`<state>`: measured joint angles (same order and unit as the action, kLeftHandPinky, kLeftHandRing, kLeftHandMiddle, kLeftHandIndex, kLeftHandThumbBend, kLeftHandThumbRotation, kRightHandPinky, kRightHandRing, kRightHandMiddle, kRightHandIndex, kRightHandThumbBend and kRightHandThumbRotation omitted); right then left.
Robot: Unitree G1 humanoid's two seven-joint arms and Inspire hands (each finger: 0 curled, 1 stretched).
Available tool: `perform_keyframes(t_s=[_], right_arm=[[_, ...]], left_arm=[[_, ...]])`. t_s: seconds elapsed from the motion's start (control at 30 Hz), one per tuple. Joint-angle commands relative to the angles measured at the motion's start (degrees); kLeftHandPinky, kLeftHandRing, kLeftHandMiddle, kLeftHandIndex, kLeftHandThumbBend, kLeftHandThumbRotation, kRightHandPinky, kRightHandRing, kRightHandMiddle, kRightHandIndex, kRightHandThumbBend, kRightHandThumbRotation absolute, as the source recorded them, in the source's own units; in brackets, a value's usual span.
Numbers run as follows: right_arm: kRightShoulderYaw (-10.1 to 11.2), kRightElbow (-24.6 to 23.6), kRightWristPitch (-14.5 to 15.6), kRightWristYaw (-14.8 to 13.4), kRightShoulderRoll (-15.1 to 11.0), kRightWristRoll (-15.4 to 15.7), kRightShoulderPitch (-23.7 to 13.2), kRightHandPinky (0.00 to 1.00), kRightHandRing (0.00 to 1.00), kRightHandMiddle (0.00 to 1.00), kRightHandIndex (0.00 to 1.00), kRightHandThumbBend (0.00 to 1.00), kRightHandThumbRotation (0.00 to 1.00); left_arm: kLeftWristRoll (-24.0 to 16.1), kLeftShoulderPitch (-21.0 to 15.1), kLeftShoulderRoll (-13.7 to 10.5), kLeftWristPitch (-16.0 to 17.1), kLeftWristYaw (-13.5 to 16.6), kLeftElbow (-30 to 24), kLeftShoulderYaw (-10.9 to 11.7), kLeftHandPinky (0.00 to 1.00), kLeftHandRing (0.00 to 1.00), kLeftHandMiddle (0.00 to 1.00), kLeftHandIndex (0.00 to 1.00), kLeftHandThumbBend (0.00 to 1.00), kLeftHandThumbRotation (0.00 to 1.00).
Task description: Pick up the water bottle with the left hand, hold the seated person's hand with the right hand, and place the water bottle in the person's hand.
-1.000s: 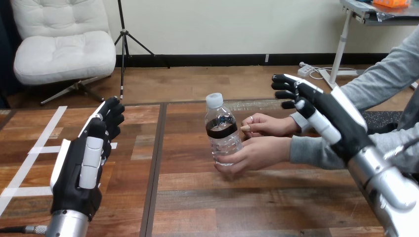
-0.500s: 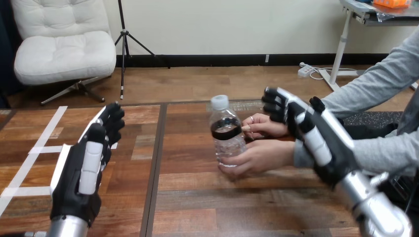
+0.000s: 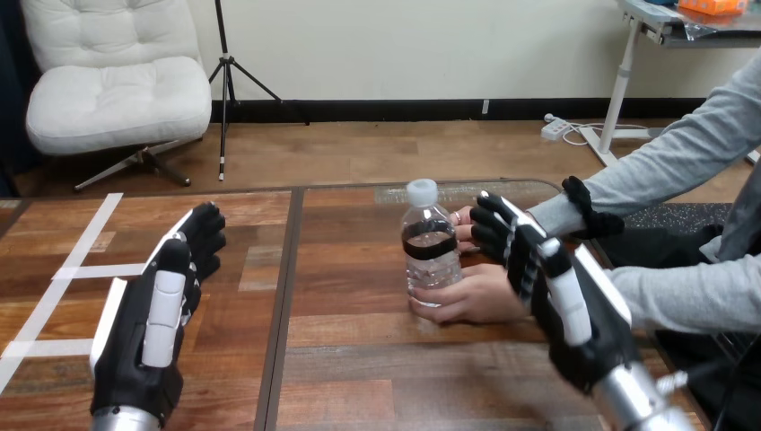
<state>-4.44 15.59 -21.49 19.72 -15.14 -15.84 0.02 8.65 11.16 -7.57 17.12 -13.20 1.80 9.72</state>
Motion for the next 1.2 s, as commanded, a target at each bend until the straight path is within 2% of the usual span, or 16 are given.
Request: perform_keyframes(t_s=[0.0,0.27,0.57,0.8,1.17], right_arm=[[1.4,-15.2,1.5,-1.5,3.7,-4.5,1.3,1.00,0.96,0.95,0.95,1.00,1.00],[0.9,-19.0,3.5,-1.4,5.5,-5.4,4.7,1.00,0.97,0.95,0.95,1.00,1.00],[0.6,-21.0,4.1,-0.8,6.9,-5.5,6.9,1.00,0.99,0.96,0.95,1.00,1.00],[0.6,-21.9,4.1,-0.4,7.7,-4.7,7.7,1.00,0.99,0.97,0.95,1.00,1.00],[0.9,-22.9,4.8,1.2,8.3,-5.1,7.9,1.00,1.00,0.98,0.96,1.00,1.00]], left_arm=[[-0.3,-3.7,1.6,4.4,0.5,-3.4,-1.9,0.89,0.89,0.88,0.86,0.85,1.00],[-0.8,-3.6,3.3,5.9,0.6,-3.3,-3.0,0.89,0.90,0.89,0.86,0.81,1.00],[-1.5,-3.0,5.5,7.9,1.6,-3.0,-4.7,0.95,0.93,0.91,0.88,0.78,1.00],[-1.6,-1.8,5.9,9.4,1.6,-3.3,-5.7,0.99,0.95,0.92,0.89,0.77,1.00],[-1.5,1.8,5.7,12.4,1.1,-4.2,-6.4,0.99,0.95,0.93,0.91,0.77,1.00]])
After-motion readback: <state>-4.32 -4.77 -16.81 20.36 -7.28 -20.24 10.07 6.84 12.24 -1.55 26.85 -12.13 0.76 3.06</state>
